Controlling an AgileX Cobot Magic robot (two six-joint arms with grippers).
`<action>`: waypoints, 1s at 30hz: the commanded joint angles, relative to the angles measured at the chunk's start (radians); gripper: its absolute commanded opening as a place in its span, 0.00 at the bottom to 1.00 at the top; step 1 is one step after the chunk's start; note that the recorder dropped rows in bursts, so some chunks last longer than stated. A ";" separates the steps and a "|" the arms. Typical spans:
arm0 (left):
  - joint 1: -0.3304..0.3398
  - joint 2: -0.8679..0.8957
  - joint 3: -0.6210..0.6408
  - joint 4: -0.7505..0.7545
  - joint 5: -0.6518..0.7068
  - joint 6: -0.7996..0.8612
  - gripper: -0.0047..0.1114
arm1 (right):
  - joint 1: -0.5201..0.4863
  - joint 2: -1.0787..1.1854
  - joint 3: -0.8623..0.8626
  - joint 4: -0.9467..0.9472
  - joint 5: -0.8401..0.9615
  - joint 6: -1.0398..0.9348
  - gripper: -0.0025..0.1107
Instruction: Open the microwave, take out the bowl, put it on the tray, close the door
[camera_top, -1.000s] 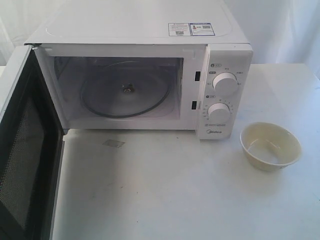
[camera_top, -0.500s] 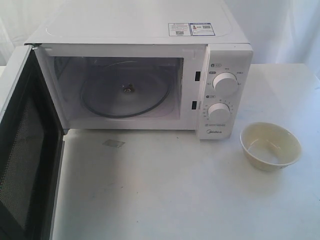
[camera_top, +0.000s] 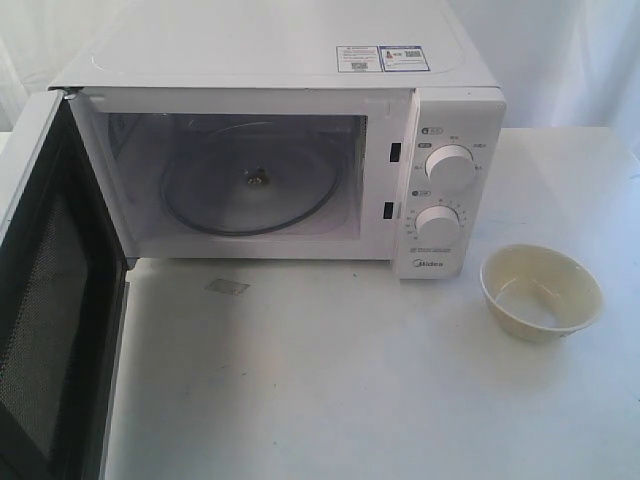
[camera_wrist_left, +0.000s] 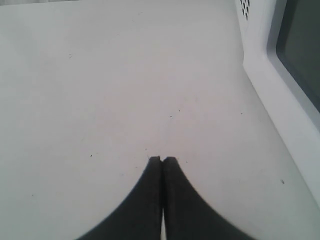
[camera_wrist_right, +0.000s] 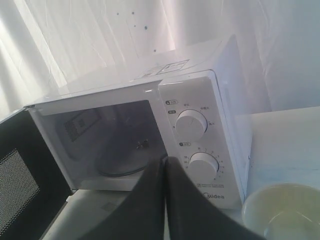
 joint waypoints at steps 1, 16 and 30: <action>0.001 -0.004 -0.038 -0.095 0.033 -0.025 0.04 | -0.001 0.002 -0.004 0.003 -0.011 -0.012 0.02; 0.001 -0.004 -0.460 -0.211 0.311 -0.040 0.04 | -0.001 0.002 -0.004 0.003 -0.013 -0.012 0.02; 0.001 0.314 -0.706 -0.350 0.594 0.246 0.04 | -0.001 0.002 -0.004 0.003 -0.013 0.007 0.02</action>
